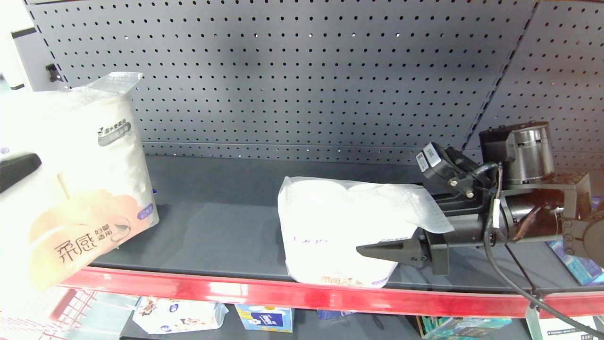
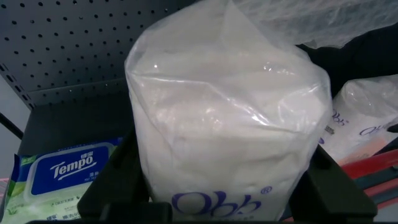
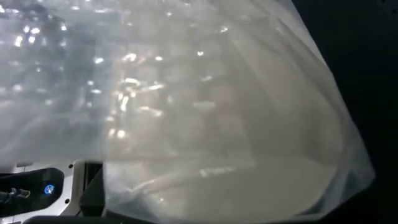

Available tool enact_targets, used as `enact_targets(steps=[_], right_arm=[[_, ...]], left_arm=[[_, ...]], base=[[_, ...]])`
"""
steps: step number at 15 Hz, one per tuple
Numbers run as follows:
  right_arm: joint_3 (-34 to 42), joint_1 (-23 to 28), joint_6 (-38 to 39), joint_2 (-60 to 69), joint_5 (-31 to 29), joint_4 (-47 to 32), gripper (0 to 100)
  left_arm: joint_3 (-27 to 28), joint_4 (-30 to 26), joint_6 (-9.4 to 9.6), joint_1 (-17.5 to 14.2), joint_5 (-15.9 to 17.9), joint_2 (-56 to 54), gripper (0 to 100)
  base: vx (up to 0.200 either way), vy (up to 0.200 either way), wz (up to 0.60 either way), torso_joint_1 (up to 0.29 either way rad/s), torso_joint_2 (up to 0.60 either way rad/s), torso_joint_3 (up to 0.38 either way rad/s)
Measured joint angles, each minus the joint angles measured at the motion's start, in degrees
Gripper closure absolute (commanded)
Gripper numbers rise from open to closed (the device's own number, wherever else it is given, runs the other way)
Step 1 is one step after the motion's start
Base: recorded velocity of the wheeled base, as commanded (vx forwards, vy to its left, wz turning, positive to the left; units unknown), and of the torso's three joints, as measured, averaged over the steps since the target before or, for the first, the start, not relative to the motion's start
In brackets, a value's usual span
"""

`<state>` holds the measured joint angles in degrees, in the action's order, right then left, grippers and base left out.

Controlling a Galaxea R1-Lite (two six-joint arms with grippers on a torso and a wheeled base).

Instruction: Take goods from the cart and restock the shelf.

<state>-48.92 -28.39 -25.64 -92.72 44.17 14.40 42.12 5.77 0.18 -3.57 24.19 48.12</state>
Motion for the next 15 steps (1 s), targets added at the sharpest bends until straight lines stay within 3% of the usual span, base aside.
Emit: enact_targets(steps=[8, 15], right_arm=[[2.8, 2.6, 1.1, 3.2, -0.5, -0.3, 0], [14.9, 10.9, 3.9, 19.3, -0.7, -0.3, 0]], left_arm=[[0.3, 0.1, 0.04, 1.6, 0.4, 0.9, 100], [3.9, 0.1, 0.09, 2.8, 2.9, 5.5, 100]], base=[[0.000, 0.000, 0.00, 0.000, 0.00, 0.000], [0.000, 0.000, 0.00, 0.000, 0.00, 0.000]])
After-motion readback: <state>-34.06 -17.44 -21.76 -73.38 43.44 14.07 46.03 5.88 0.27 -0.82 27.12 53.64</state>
